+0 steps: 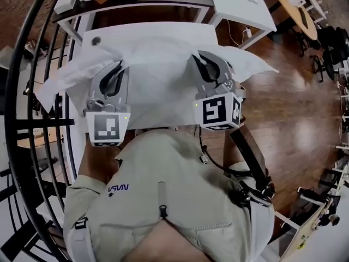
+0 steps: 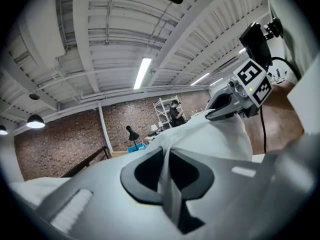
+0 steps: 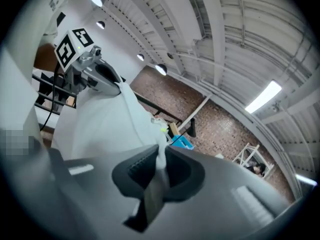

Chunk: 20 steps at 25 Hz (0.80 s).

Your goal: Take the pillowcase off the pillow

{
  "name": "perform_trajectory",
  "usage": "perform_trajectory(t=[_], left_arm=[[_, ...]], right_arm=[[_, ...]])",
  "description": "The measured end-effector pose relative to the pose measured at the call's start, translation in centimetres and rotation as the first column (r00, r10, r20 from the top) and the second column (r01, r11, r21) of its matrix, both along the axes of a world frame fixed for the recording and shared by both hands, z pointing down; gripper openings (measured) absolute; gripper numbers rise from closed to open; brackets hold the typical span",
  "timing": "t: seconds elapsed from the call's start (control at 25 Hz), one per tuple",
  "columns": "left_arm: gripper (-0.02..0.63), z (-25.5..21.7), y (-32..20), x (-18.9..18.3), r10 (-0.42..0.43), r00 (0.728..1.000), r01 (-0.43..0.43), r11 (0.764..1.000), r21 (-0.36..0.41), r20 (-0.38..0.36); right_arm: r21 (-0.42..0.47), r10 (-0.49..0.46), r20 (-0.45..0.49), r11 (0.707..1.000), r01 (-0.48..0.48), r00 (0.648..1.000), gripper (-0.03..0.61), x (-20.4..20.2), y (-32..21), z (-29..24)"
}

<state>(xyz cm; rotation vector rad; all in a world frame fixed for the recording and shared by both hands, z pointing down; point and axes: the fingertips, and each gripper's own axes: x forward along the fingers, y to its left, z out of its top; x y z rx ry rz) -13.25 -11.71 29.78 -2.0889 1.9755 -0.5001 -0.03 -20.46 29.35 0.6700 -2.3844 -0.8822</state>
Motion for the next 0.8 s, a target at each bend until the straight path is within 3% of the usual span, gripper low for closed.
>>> perform_trajectory(t=[0.16,0.28,0.32,0.4,0.48,0.56,0.68,0.8], left_arm=[[0.030,5.2,-2.3,-1.1,0.002,1.000,-0.002,0.995,-0.103,-0.002],[0.045,4.9,-3.3,-1.9,-0.045,0.999,0.046,0.998,-0.032,0.028],[0.010,4.3,-3.0,-2.0,-0.061,0.998,0.061,0.998,0.000,0.011],[0.008,4.0,-2.1,-1.8,-0.071,0.997,0.072,0.997,0.013,-0.043],[0.008,6.5,-1.3,-1.2,-0.066,0.995,0.062,0.996,-0.061,-0.073],[0.023,10.9,-0.8,-0.4,-0.064,0.994,0.047,0.982,-0.183,-0.085],[0.053,17.8,-0.7,0.2,-0.079,0.992,0.039,0.938,-0.344,-0.102],[0.094,23.4,-1.0,-0.2,-0.097,0.991,0.043,0.886,-0.461,-0.093]], right_arm=[[-0.117,-0.011,-0.091,0.993,0.000,0.996,0.025,-1.4,-3.1,5.3],[-0.128,0.056,-0.103,0.989,-0.069,0.993,0.025,-2.2,-6.9,9.7],[-0.118,0.085,-0.105,0.988,-0.097,0.991,0.025,-2.3,-8.1,10.7],[-0.105,0.117,-0.120,0.986,-0.130,0.986,0.025,-2.7,-10.3,12.6],[-0.103,0.124,-0.141,0.985,-0.139,0.982,0.028,-3.5,-12.0,14.0],[-0.114,0.130,-0.120,0.983,-0.144,0.984,0.039,-4.3,-13.0,14.1],[-0.190,0.151,0.054,0.972,-0.138,0.987,0.106,-4.4,-13.4,11.4],[-0.319,0.216,0.190,0.936,-0.147,0.958,0.147,-2.0,-11.8,10.2]])
